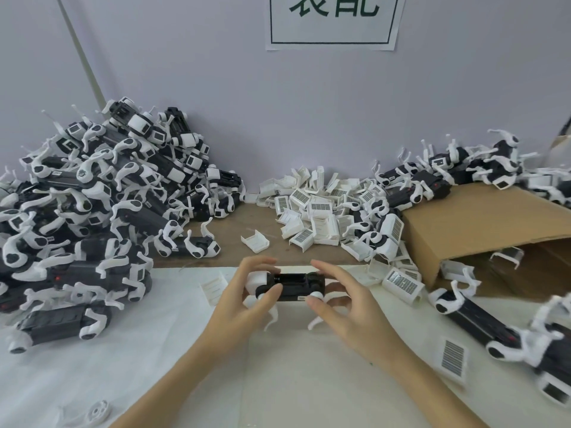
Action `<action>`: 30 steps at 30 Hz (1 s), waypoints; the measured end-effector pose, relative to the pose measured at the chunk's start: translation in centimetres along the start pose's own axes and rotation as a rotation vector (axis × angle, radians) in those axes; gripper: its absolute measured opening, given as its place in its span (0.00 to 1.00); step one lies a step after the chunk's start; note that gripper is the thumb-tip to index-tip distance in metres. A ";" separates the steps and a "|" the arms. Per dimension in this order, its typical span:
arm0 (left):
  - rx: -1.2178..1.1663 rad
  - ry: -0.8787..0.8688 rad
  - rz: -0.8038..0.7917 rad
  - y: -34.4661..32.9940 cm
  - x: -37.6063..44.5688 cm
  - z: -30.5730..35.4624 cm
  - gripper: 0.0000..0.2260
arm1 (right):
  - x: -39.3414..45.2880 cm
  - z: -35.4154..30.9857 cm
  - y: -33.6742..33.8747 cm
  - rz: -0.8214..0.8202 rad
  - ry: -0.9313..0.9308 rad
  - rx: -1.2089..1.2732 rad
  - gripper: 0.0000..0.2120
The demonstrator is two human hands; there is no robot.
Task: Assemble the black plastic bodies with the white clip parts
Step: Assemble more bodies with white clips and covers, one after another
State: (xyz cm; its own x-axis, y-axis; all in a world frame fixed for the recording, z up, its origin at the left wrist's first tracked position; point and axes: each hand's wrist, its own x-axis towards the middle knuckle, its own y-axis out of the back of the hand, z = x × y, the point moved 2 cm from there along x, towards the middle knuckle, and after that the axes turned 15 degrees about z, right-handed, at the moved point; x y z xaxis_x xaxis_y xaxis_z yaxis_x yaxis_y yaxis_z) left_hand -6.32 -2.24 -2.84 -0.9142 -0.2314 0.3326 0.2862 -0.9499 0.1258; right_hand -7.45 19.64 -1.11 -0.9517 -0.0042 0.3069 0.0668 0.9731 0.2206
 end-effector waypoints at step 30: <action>-0.023 0.080 -0.108 -0.4 -0.5 0.1 0.13 | 2.7 1.4 1.4 0.169 -0.067 -0.005 0.15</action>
State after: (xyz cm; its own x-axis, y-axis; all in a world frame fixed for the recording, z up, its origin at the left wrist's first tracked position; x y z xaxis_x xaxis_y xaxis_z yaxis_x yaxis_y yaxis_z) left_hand -5.93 -1.68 -2.95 -0.9597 -0.1424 0.2421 0.1788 -0.9745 0.1356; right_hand -10.38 21.28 -1.27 -0.9448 0.1745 0.2773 0.2286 0.9574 0.1763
